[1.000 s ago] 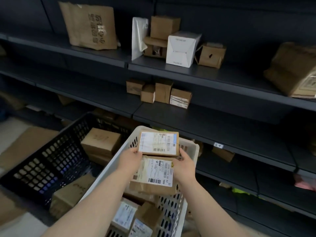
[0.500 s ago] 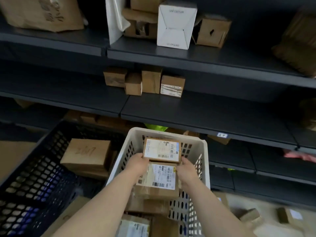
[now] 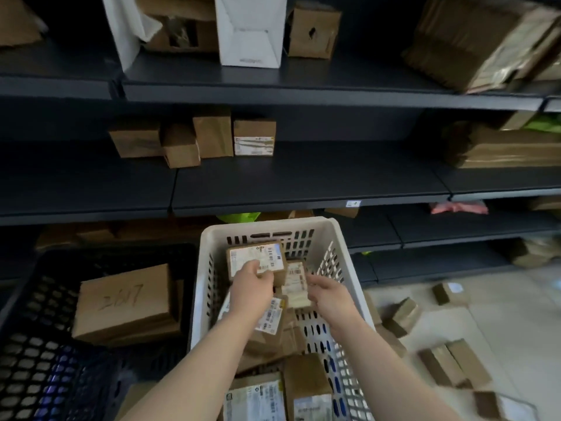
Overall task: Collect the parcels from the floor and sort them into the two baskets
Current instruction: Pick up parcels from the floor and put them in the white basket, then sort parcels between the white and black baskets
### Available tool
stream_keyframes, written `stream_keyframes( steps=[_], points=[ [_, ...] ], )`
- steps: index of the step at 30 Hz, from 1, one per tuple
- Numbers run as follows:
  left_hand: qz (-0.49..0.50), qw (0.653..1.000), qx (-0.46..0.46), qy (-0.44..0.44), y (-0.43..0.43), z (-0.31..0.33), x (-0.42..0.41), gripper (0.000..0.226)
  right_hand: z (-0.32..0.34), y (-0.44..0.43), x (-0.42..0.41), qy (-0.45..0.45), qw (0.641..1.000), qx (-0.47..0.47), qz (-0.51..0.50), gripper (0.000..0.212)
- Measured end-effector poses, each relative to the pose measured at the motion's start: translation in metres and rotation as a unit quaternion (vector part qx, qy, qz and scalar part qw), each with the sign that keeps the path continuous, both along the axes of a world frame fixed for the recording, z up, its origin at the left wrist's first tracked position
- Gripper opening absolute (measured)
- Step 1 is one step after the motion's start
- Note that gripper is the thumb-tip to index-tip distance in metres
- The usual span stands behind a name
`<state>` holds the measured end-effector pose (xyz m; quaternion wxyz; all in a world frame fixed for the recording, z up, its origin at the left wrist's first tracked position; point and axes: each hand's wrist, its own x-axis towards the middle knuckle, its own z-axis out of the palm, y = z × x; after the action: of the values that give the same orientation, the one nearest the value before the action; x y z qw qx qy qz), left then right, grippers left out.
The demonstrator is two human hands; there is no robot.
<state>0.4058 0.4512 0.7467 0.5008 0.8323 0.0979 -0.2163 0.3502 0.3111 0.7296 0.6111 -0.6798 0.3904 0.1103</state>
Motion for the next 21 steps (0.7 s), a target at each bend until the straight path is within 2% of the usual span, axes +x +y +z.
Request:
stream_keyframes(
  steps=[3, 7, 11, 14, 21],
  points=[
    [-0.026, 0.999, -0.032, -0.025, -0.023, 0.019, -0.021, 0.045, 0.021, -0.012, -0.024, -0.030, 0.999, -0.016, -0.026, 0.021],
    [-0.052, 0.996, -0.042, -0.060, -0.056, 0.038, -0.052, 0.042, 0.042, -0.039, -0.064, -0.053, 0.996, -0.037, -0.053, 0.026],
    [-0.078, 0.992, -0.050, -0.083, -0.099, 0.052, -0.093, 0.024, 0.056, -0.079, -0.118, -0.074, 0.991, -0.048, -0.100, 0.023],
    [-0.115, 0.988, -0.062, -0.086, -0.144, 0.059, -0.133, 0.017, 0.064, -0.119, -0.166, -0.085, 0.984, -0.061, -0.142, 0.025],
    [-0.205, 0.973, -0.085, -0.059, -0.268, 0.065, -0.251, 0.019, 0.075, -0.245, -0.304, -0.105, 0.971, -0.052, -0.209, 0.026]
  ],
)
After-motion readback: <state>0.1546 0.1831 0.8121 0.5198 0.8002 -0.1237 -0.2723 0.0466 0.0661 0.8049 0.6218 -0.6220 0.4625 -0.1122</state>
